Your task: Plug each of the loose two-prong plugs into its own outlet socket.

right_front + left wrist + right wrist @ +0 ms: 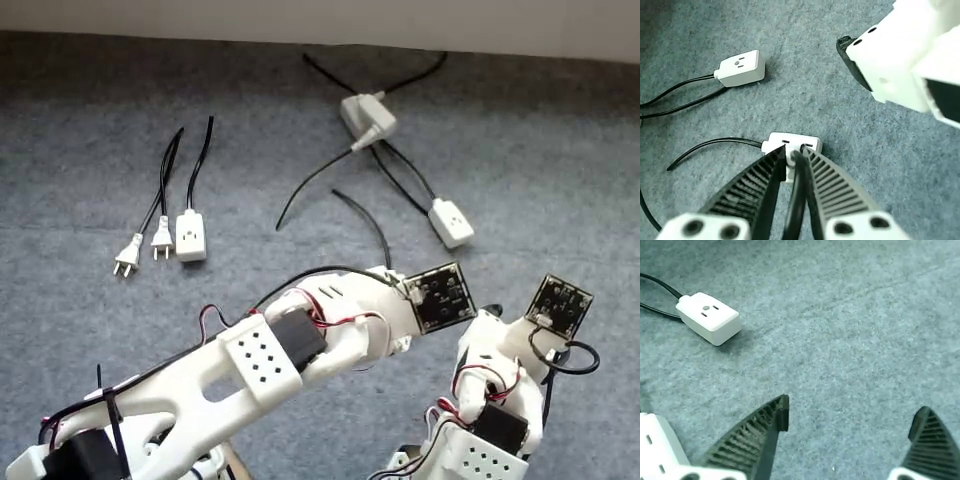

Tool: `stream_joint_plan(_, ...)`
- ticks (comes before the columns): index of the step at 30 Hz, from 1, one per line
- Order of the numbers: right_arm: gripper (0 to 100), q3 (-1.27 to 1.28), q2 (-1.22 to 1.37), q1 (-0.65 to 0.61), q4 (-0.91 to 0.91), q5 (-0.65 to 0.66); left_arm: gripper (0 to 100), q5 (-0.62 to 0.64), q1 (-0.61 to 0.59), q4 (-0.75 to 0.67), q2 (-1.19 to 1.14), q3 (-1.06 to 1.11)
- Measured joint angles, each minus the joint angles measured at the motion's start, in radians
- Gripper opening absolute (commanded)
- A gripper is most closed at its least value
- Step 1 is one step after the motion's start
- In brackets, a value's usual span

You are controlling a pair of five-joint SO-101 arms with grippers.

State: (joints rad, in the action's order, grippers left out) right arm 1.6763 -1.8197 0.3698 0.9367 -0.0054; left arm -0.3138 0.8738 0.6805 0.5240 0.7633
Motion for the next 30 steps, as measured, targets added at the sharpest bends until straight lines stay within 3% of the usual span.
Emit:
stream_joint_plan(5,36.8,0.000,0.000,-0.002,0.000,0.000,1,-0.002,0.026,-0.005,-0.046,0.000)
stream_joint_plan(12,36.8,0.000,0.000,-0.002,0.000,0.000,1,0.064,0.008,-0.133,-0.221,0.000)
stream_joint_plan(30,36.8,0.000,0.000,-0.002,0.000,0.000,1,0.091,-0.014,-0.183,-0.239,-0.035)
